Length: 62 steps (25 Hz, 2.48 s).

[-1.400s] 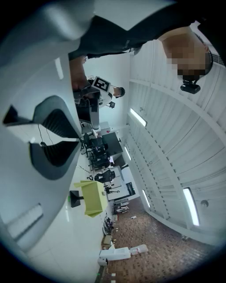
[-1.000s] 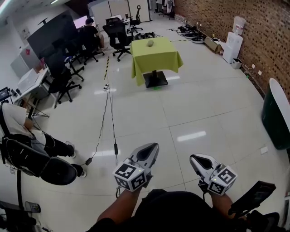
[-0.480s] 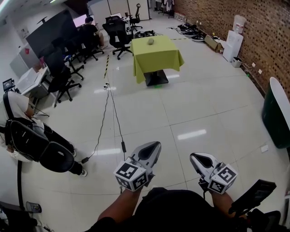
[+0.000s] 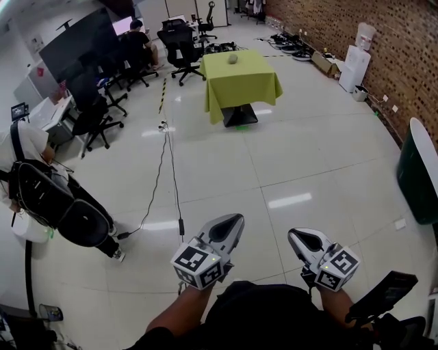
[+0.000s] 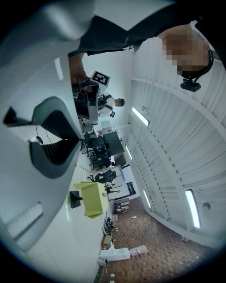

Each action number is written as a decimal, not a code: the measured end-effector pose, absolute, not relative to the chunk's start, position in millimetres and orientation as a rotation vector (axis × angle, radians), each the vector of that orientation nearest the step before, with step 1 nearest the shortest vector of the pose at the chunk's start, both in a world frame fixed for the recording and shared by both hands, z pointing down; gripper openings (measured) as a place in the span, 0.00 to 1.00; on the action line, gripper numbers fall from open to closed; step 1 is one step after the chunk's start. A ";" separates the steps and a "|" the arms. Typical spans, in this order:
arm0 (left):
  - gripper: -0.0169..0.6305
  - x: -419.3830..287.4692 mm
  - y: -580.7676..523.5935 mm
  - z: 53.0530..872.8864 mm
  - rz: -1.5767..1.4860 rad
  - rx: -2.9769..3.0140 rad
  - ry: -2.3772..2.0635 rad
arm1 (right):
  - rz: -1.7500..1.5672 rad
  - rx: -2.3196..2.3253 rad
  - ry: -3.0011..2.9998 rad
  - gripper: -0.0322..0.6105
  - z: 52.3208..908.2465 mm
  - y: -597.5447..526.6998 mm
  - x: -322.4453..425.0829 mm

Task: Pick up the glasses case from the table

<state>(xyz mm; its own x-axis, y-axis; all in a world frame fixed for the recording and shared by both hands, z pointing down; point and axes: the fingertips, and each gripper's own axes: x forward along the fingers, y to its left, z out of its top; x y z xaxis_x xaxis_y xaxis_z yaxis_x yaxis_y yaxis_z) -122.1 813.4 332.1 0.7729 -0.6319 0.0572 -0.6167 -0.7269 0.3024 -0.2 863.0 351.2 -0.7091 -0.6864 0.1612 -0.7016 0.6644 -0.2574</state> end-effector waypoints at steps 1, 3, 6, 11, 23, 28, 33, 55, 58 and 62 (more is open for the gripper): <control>0.04 -125.8 810.9 332.2 -0.070 2.663 -0.962 | 0.469 1.180 -2.818 0.05 350.6 860.5 -3.3; 0.04 -133.4 805.4 331.9 -0.068 2.659 -0.963 | 0.470 1.178 -2.813 0.05 349.3 856.8 -10.2; 0.04 -140.9 797.5 332.1 -0.056 2.650 -0.969 | 0.475 1.170 -2.804 0.05 348.6 852.4 -17.3; 0.04 -142.6 788.5 335.3 -0.034 2.647 -0.961 | 0.472 1.175 -2.803 0.05 347.5 840.8 -21.0; 0.04 -142.2 756.3 349.4 -0.035 2.616 -1.018 | 0.487 1.104 -2.838 0.05 359.7 796.0 -24.9; 0.04 -132.9 730.9 348.5 -0.041 2.623 -1.025 | 0.497 1.094 -2.868 0.05 363.2 762.9 -14.8; 0.04 -120.2 694.1 344.9 -0.029 2.618 -1.056 | 0.505 1.101 -2.887 0.05 363.7 724.9 4.9; 0.04 -23.9 551.9 340.1 0.023 2.552 -1.141 | 0.537 1.004 -2.939 0.05 358.5 576.9 99.0; 0.04 -4.7 539.4 340.8 0.032 2.566 -1.149 | 0.550 1.005 -2.947 0.05 364.2 564.9 116.3; 0.04 10.4 530.3 341.3 0.061 2.570 -1.161 | 0.594 1.018 -2.951 0.05 374.5 553.4 134.1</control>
